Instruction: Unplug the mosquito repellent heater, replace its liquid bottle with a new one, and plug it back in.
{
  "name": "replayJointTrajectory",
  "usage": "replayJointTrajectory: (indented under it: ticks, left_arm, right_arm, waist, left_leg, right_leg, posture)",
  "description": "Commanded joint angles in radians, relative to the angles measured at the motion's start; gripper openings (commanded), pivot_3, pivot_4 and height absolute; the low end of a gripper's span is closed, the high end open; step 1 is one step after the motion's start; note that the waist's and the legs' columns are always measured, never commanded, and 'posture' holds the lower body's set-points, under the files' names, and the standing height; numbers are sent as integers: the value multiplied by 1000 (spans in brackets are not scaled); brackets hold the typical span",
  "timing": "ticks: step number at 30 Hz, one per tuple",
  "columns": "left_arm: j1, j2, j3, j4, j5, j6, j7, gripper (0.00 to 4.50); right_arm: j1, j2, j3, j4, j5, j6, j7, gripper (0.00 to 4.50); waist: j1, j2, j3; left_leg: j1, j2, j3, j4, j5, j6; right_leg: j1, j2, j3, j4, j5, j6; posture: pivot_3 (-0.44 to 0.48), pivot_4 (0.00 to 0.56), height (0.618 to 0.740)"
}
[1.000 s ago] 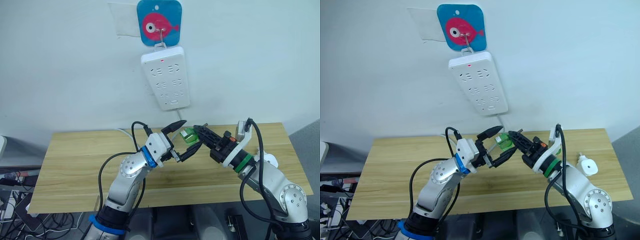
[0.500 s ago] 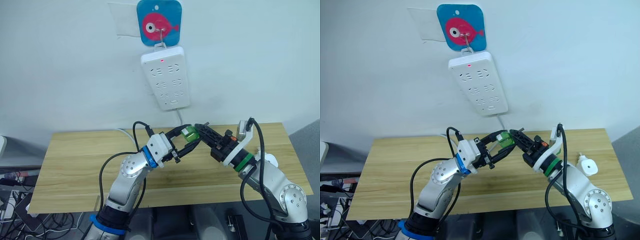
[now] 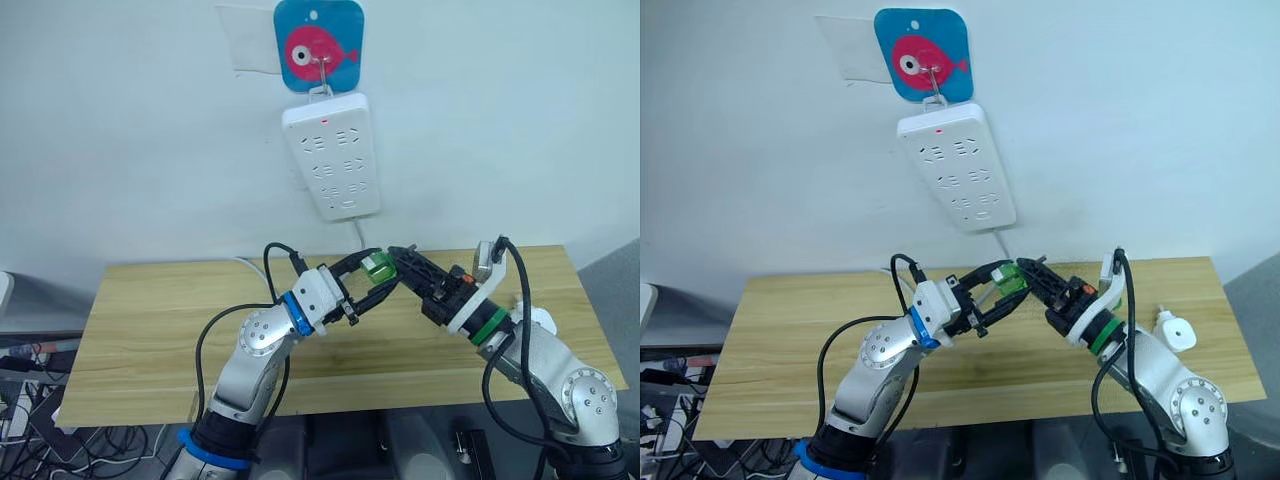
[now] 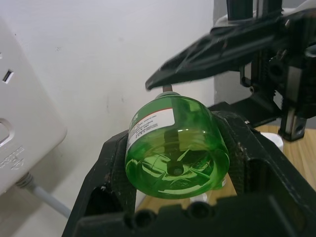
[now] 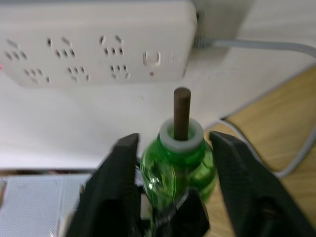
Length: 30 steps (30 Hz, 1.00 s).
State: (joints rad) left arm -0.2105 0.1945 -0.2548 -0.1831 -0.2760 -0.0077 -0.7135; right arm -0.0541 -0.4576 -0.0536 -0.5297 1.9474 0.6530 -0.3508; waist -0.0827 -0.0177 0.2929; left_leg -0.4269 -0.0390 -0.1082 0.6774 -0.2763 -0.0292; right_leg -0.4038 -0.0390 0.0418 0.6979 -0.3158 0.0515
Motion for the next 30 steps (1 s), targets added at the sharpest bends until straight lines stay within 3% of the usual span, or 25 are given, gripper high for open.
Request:
replayJointTrajectory:
  ticks: [1,3,8,13,15,19,24,30]
  left_arm:
    - [-5,19,9,-26,-36,-4,-46,2272]
    - [0,50,11,-31,-58,6,-93,2272]
    - [8,129,25,-52,-110,12,-194,2272]
    - [2,131,18,-20,-104,-10,-228,2272]
    - [1,120,13,-15,-99,-13,-230,2272]
    - [21,108,0,-28,-94,-14,-226,2272]
    - [42,106,-5,-45,-89,-14,-210,2272]
    - [69,121,5,-72,-92,-4,-201,2272]
  right_arm:
    - [54,-120,-78,0,25,91,78,3782]
    - [87,-245,-127,37,25,158,105,4450]
    - [173,-565,-255,137,-24,337,223,4485]
    - [75,-776,-184,270,-436,393,316,4485]
    - [4,-831,-121,296,-578,396,430,4485]
    - [-161,-869,21,363,-837,372,619,4485]
    - [-263,-844,163,473,-1090,354,796,4485]
    - [-295,-773,120,582,-1184,478,809,4485]
  waist:
    - [1,0,0]
    - [1,0,0]
    - [0,0,0]
    - [-1,0,0]
    - [-2,0,1]
    - [-2,1,2]
    - [2,1,4]
    - [2,1,12]
  left_leg:
    - [0,0,0,0,0,0]
    - [0,-1,1,0,0,0]
    - [0,0,2,0,0,1]
    - [0,0,2,1,0,1]
    - [0,0,2,1,0,2]
    - [0,0,3,1,-1,2]
    - [0,0,2,1,-1,3]
    - [-1,0,3,2,-1,3]
  right_leg:
    - [0,0,0,0,0,0]
    - [0,0,0,0,0,0]
    - [0,0,0,0,0,0]
    - [1,0,0,-1,0,0]
    - [0,0,0,-1,0,0]
    - [0,0,1,-1,0,0]
    - [0,0,1,-1,0,0]
    - [0,-1,2,-1,0,0]
  posture:
    - [-102,291,740]
    - [-103,295,740]
    - [-113,307,740]
    - [-130,319,740]
    - [-141,328,740]
    - [-145,336,740]
    - [-119,355,740]
    - [-110,365,740]
